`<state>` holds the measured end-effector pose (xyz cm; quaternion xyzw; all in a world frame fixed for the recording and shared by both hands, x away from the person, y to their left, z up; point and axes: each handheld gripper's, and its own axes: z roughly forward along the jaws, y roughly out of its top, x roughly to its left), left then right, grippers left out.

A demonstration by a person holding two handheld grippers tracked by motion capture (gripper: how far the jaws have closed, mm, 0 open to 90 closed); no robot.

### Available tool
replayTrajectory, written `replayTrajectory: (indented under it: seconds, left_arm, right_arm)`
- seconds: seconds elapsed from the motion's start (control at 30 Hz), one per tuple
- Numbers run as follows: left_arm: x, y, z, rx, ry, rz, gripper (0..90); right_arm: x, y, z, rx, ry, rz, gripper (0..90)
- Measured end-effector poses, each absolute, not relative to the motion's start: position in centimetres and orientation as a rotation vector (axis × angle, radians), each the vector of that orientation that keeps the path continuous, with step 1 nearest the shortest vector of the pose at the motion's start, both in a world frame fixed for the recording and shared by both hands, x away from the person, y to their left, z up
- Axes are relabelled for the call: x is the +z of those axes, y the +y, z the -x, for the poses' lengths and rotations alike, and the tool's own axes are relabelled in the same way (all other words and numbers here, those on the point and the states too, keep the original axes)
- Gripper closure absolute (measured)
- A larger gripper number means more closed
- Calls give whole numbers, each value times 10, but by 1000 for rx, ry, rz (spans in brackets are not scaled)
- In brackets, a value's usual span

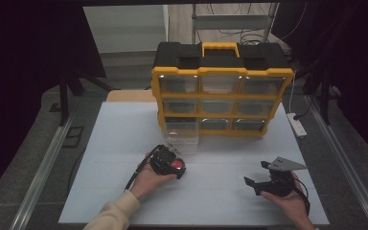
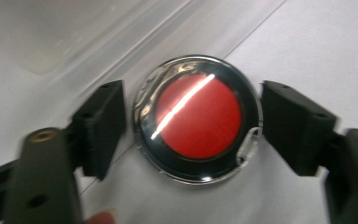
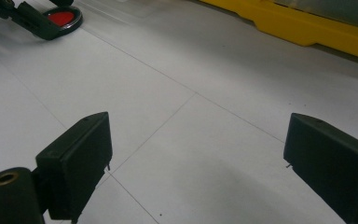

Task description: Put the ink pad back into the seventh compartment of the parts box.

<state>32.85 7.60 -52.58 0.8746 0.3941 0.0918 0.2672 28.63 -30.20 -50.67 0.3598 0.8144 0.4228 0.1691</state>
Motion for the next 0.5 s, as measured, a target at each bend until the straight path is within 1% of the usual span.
replayTrajectory:
  seconds: [0.03, 0.27, 0.5]
  left_arm:
    - [-526, 76, -329, 248, 1064, -2360, 297]
    - [-525, 76, -328, 247, 1062, -2357, 301]
    - [-517, 81, -324, 243, 1053, -2330, 301]
  right_arm:
    - [-507, -302, -286, 1202, 2315, -1023, 77]
    - [-507, -302, -286, 1201, 2314, -1023, 77]
    - [-506, -302, -286, 1204, 2312, -1022, 77]
